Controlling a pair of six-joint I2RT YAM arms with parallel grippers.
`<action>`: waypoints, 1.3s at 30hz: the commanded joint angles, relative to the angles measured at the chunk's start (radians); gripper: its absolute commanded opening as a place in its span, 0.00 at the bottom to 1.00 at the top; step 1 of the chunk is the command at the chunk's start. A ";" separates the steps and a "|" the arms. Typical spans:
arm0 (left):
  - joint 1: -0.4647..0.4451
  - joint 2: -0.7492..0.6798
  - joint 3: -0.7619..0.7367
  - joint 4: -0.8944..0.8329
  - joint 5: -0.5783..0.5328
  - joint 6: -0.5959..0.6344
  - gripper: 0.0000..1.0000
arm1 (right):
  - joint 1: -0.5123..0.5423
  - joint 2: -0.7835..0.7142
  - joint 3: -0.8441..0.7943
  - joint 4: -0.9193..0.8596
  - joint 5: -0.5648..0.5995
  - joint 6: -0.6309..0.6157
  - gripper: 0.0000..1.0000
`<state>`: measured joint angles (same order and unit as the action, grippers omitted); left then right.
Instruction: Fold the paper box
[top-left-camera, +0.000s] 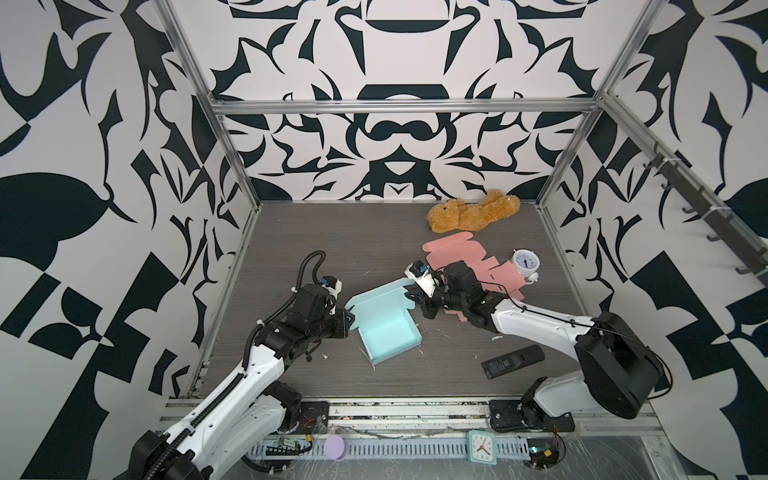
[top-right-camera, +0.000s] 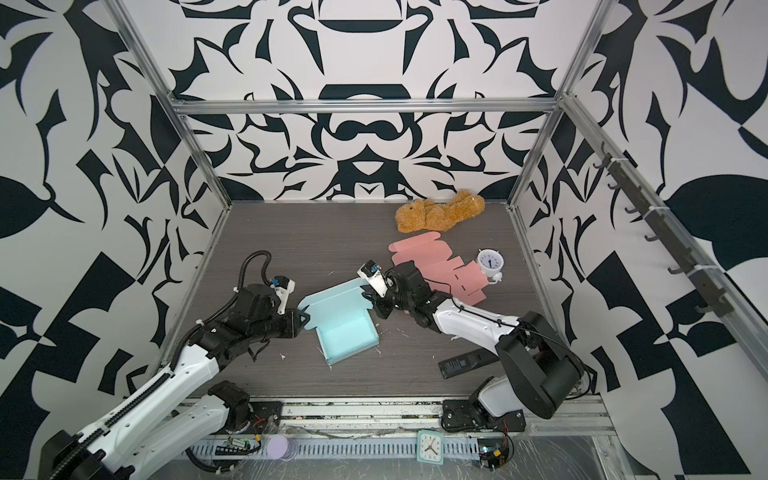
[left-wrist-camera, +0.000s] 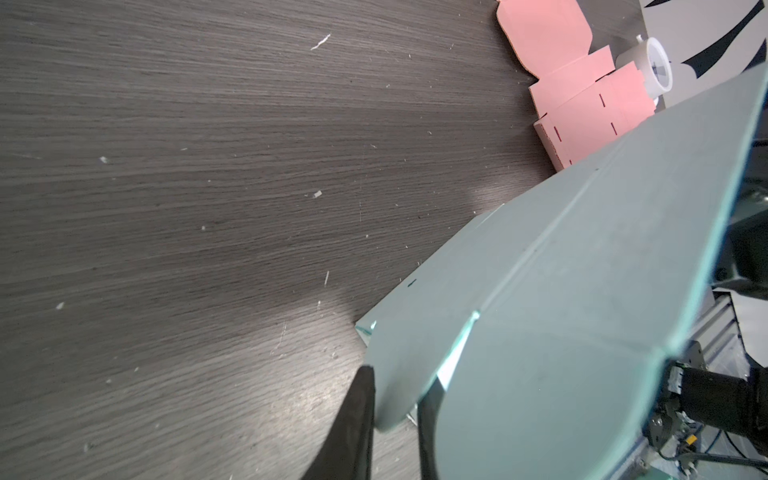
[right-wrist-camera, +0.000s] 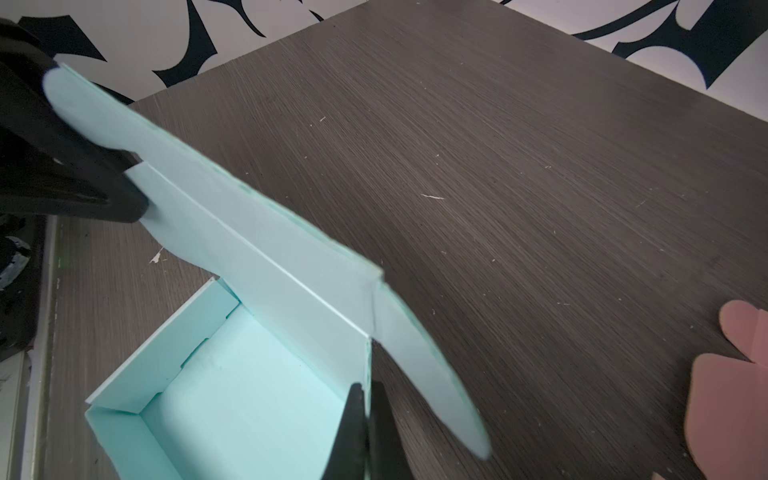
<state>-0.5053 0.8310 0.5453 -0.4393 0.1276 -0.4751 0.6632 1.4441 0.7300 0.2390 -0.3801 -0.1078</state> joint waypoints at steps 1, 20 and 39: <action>-0.003 -0.015 -0.016 -0.017 -0.020 -0.005 0.22 | 0.005 -0.031 0.003 0.003 0.018 -0.006 0.02; -0.005 -0.021 -0.013 -0.014 -0.013 0.008 0.14 | 0.005 -0.054 -0.004 0.002 0.031 -0.006 0.10; -0.004 0.025 0.029 0.098 -0.080 0.033 0.10 | 0.052 -0.029 0.060 -0.033 0.108 0.032 0.02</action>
<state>-0.5102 0.8356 0.5457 -0.4084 0.0772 -0.4515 0.7002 1.4246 0.7387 0.2226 -0.3275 -0.1009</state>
